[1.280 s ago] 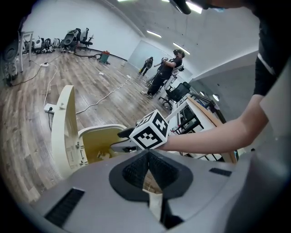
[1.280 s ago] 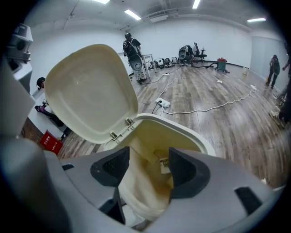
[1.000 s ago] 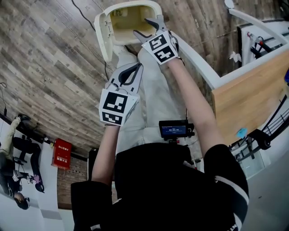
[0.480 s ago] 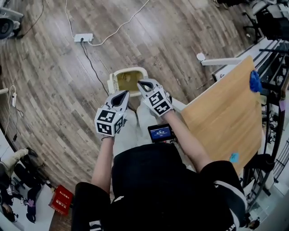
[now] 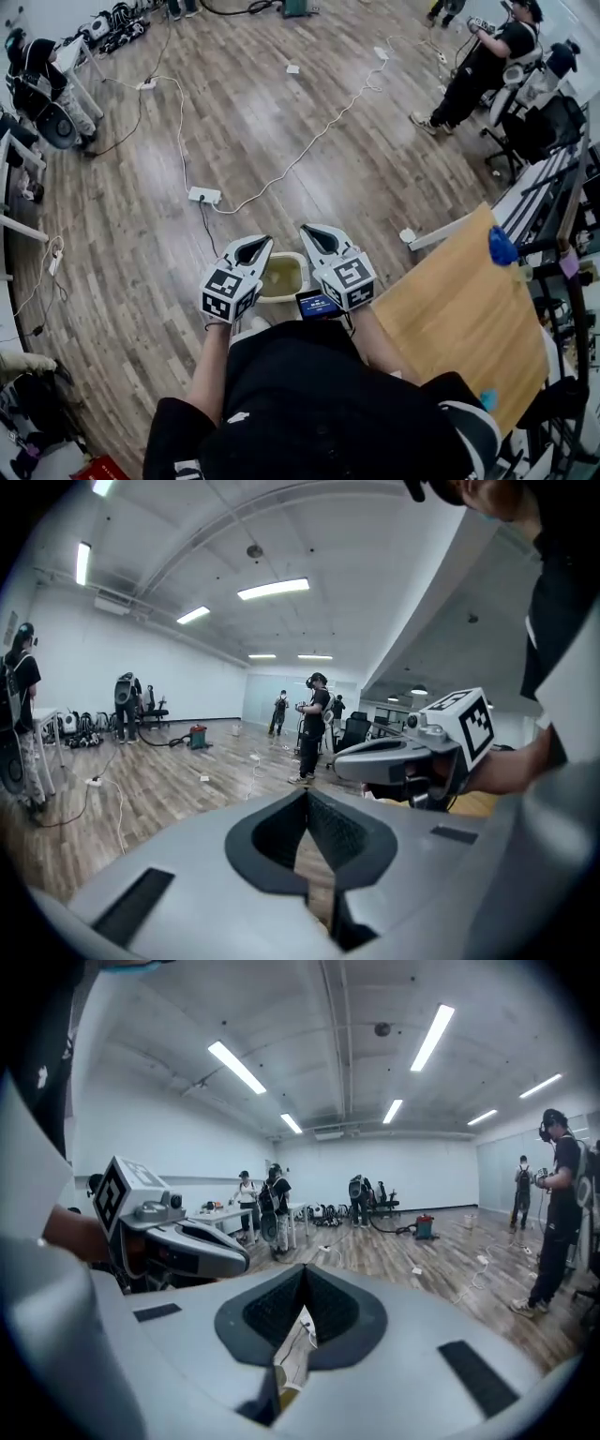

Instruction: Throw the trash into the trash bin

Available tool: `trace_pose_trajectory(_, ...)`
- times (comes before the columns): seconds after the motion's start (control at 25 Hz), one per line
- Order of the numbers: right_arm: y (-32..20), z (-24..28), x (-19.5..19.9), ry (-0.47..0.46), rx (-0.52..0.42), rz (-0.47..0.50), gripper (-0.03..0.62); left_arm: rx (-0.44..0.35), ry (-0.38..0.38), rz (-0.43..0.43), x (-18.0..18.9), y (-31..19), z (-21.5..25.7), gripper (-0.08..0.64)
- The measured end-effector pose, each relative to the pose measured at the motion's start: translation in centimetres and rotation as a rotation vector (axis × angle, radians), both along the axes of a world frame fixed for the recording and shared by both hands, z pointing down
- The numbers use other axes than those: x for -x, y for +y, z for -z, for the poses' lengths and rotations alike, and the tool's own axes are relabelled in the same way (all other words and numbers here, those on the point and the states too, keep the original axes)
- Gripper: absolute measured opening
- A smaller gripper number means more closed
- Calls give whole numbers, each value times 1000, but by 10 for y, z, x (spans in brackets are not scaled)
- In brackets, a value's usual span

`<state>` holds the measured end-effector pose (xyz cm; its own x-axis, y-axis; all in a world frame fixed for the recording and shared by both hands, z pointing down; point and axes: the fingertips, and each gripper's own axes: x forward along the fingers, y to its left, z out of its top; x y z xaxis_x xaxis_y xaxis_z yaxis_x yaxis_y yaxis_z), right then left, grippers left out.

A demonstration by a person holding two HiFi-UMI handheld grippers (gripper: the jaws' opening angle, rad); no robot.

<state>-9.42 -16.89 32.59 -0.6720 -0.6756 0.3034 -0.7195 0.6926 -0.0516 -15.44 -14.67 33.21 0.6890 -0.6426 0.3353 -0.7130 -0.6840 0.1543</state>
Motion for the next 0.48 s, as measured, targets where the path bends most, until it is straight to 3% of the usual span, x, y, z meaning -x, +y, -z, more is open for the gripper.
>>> trace_pose_trajectory(0.24,11,19,2,-34,-25,47,-2,-61,84,3,-18,8,34,6)
trace_pose_trajectory(0.48,23,24,0,-8,-57,82,-3,-110,38,-37,-30,21,40,6)
